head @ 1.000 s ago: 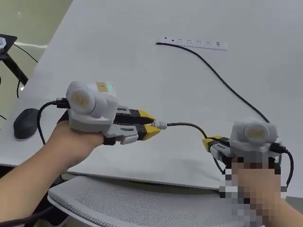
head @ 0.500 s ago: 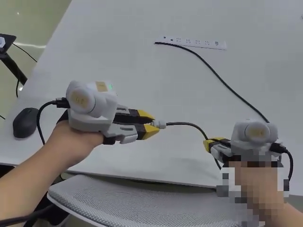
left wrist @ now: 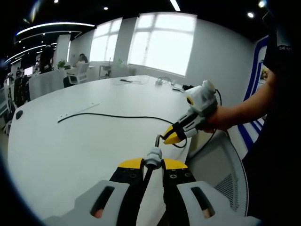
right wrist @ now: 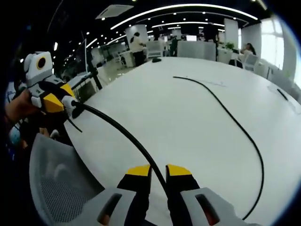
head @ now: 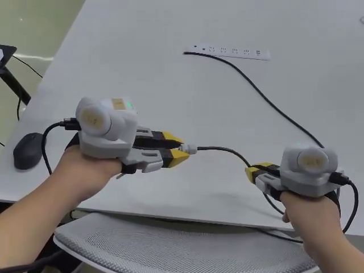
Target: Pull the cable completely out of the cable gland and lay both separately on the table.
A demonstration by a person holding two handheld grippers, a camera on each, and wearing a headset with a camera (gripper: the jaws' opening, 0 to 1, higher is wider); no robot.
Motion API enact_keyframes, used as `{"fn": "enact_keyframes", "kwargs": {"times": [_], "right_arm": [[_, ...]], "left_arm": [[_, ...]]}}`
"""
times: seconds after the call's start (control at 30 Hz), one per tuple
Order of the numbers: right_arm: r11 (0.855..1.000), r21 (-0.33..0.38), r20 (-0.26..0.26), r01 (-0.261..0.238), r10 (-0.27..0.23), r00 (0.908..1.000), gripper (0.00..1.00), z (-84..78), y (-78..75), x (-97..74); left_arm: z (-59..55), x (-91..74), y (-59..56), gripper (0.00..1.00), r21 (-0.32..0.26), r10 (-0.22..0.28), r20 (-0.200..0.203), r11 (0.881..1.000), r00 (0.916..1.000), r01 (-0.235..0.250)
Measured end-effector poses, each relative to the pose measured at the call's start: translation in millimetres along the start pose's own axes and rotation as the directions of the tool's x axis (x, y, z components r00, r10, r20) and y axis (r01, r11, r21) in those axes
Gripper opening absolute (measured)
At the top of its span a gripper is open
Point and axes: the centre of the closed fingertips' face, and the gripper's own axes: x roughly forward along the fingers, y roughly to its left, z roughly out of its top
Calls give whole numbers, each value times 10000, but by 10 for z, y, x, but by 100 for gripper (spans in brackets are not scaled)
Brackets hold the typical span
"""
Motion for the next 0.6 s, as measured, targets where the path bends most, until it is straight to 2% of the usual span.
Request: {"fn": "enact_keyframes", "kwargs": {"times": [0.07,0.17,0.23,0.27,0.3,0.37,0.43,0.6], "right_arm": [[9998,-201,-34,-96,96,9999,9,11,27,-44],[9987,-443,80,-259,263,9996,15,64,73,-96],[9954,-862,127,-407,419,9990,19,127,127,-139],[9892,-1353,282,-564,607,9978,21,203,176,-161],[9851,-1566,201,-708,748,9970,24,224,216,-173],[9725,-2185,340,-807,903,9953,29,339,292,-195],[9523,-2881,399,-1011,1174,9923,30,448,408,-219],[8933,-4328,508,-1214,1586,9860,32,670,676,-211]], "left_arm": [[5,-1,0,15,6,10,14,10000,10000,-10],[9,1,-2,15,1,-5,12,10000,10000,5],[-3,3,3,15,13,7,-50,10000,10000,-7],[-7,3,3,15,5,9,-68,10000,10000,-9],[-9,4,3,15,18,13,-80,10000,10000,-13],[-11,6,-3,15,31,3,-85,10000,10000,-3],[-13,8,-6,15,40,0,-95,10000,10000,0],[-25,10,-14,15,129,-15,-215,9999,9998,18]]}}
